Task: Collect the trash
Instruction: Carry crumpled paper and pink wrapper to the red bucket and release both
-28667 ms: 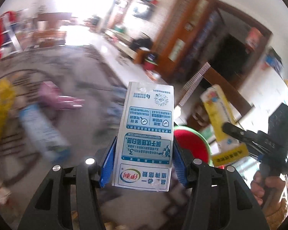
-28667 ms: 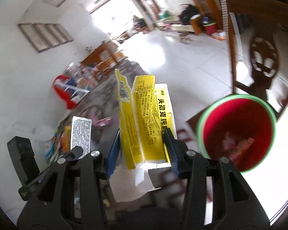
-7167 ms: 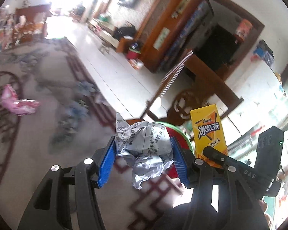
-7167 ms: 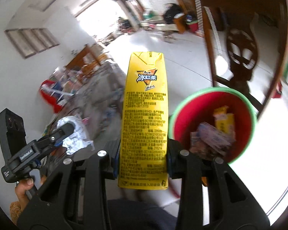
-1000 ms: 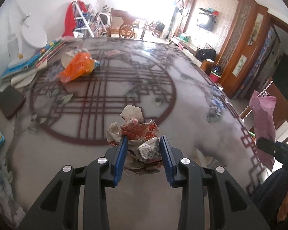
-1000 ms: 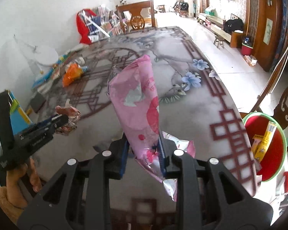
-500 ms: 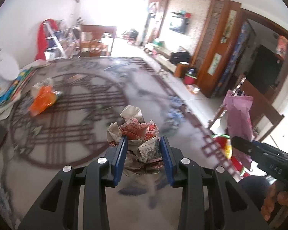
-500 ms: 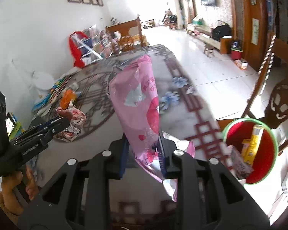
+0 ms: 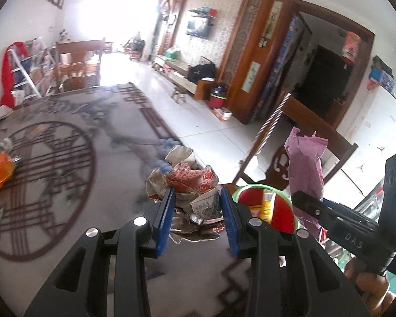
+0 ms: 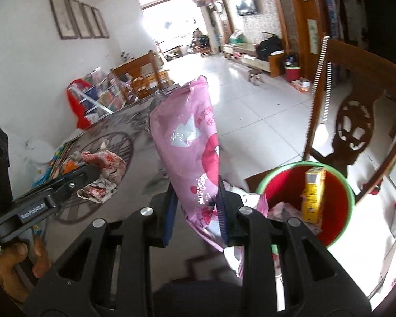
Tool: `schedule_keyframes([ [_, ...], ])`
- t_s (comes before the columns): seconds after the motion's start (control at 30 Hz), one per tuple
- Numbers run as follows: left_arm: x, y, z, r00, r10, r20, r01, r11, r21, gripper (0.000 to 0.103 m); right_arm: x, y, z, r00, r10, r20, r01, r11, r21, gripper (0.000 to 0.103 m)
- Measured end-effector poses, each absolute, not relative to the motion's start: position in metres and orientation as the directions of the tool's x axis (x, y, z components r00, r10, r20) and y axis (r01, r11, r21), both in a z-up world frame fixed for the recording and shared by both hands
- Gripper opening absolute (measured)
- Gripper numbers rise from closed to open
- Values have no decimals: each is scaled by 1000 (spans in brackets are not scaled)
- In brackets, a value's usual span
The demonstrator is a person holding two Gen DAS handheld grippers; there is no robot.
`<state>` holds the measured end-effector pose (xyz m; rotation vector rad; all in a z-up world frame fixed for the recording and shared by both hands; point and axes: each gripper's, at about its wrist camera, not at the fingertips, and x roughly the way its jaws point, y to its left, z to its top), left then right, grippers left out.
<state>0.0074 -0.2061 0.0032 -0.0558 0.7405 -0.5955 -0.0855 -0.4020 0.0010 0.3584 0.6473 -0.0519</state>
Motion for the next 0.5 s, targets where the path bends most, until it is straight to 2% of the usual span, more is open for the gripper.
schedule_keyframes([
  [0.5,33,-323,-15,371,-630,-682,663,694,-280,34,-106,-478,-52,746,-40,-665,356,868,347,26],
])
